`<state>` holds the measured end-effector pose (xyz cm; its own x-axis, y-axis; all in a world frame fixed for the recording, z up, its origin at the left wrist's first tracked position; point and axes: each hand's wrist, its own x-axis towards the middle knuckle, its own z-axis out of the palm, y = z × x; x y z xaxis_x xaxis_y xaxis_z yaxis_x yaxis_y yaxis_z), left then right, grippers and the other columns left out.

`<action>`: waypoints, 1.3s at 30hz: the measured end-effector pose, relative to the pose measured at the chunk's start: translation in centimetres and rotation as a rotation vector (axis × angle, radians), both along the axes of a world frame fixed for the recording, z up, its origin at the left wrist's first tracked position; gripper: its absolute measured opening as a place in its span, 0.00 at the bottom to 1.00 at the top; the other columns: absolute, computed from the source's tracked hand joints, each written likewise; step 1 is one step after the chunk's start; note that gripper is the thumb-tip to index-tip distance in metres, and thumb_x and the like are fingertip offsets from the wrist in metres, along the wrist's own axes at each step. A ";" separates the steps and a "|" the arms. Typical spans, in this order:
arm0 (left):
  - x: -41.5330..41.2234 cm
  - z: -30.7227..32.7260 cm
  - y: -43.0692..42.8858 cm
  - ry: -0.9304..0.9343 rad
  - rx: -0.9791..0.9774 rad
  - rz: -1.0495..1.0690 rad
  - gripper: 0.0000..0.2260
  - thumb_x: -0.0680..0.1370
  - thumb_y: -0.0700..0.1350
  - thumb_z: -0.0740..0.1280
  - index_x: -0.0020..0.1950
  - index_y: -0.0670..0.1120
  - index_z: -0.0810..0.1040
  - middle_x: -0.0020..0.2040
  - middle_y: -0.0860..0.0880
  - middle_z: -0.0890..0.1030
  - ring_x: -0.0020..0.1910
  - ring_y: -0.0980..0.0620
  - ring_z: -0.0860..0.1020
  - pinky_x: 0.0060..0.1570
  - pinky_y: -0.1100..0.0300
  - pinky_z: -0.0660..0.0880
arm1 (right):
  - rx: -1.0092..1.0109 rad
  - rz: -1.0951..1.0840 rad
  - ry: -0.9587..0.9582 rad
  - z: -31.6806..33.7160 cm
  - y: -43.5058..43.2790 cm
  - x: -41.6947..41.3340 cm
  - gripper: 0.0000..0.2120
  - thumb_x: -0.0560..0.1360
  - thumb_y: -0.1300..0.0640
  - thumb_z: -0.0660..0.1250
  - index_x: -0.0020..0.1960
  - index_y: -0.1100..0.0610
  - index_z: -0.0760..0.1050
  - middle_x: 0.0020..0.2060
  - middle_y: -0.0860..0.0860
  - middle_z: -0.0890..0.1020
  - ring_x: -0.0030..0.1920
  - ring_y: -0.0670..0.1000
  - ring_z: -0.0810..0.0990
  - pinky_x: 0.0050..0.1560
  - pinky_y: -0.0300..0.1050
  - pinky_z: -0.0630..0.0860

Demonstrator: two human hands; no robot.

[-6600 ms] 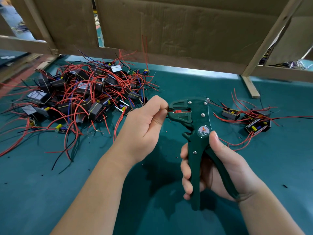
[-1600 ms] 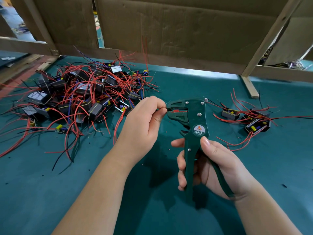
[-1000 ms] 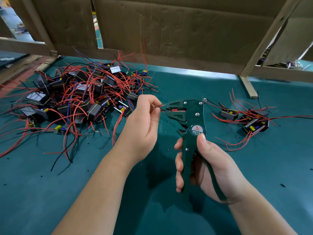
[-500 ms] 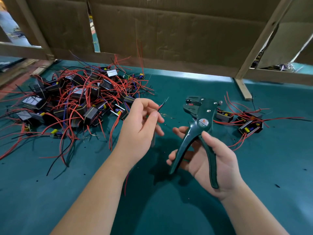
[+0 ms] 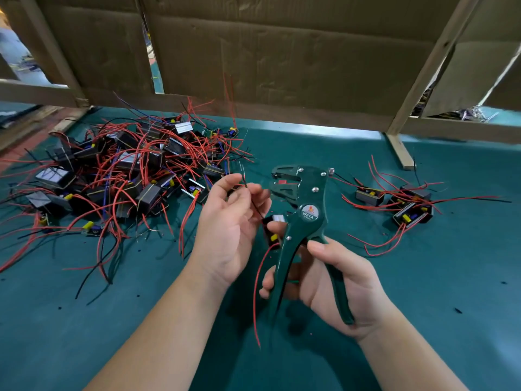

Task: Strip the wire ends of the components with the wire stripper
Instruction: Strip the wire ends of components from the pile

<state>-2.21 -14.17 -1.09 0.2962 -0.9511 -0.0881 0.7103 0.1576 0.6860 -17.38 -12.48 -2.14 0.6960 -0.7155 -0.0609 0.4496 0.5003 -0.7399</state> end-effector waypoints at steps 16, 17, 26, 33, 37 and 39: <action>6.2 -2.7 -0.3 -1.863 0.718 0.218 0.21 0.79 0.44 0.62 0.72 0.48 0.67 0.70 0.43 0.68 0.68 0.39 0.61 0.66 0.46 0.59 | -0.228 -0.773 0.767 0.9 -3.2 -7.4 0.04 0.75 0.62 0.69 0.46 0.54 0.76 0.56 0.60 0.77 0.33 0.58 0.83 0.32 0.50 0.82; 6.3 -2.8 -0.3 -1.927 0.722 0.219 0.19 0.79 0.46 0.63 0.70 0.50 0.69 0.65 0.44 0.74 0.66 0.40 0.63 0.63 0.46 0.60 | -0.232 -0.764 0.734 0.8 -3.2 -7.3 0.04 0.75 0.62 0.68 0.46 0.55 0.76 0.49 0.59 0.78 0.33 0.58 0.83 0.32 0.50 0.82; 6.9 -2.6 -0.6 -1.508 0.418 0.528 0.04 0.82 0.47 0.57 0.50 0.51 0.70 0.36 0.58 0.81 0.34 0.57 0.77 0.52 0.52 0.68 | -0.224 -0.708 0.639 0.3 -3.0 -6.5 0.04 0.75 0.62 0.68 0.50 0.57 0.76 0.34 0.55 0.79 0.37 0.62 0.84 0.33 0.59 0.81; 5.8 -1.0 -0.5 -0.925 0.066 0.489 0.06 0.78 0.45 0.63 0.43 0.55 0.73 0.40 0.60 0.80 0.42 0.63 0.78 0.45 0.68 0.71 | -0.211 -0.689 0.581 0.4 -3.0 -6.2 0.03 0.75 0.63 0.67 0.49 0.60 0.74 0.35 0.56 0.77 0.36 0.62 0.83 0.37 0.66 0.81; 5.8 -1.2 -0.7 -0.790 0.158 0.483 0.10 0.79 0.42 0.65 0.39 0.54 0.75 0.33 0.60 0.80 0.41 0.54 0.79 0.41 0.63 0.72 | -0.212 -0.661 0.569 0.4 -3.0 -6.1 0.04 0.76 0.64 0.66 0.50 0.61 0.74 0.33 0.54 0.77 0.35 0.61 0.83 0.39 0.69 0.80; 5.8 -1.0 -0.5 -0.829 0.122 0.521 0.08 0.79 0.42 0.64 0.41 0.52 0.74 0.33 0.61 0.78 0.38 0.57 0.77 0.37 0.68 0.71 | -0.215 -0.655 0.568 0.4 -3.0 -6.0 0.06 0.75 0.64 0.66 0.52 0.61 0.74 0.35 0.56 0.76 0.35 0.61 0.83 0.39 0.68 0.80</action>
<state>3.56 -14.67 -2.09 0.6879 -0.6822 0.2478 -0.1407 0.2096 0.9676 -23.38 -15.45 -1.76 0.0491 -0.9946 -0.0909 0.1337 0.0967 -0.9863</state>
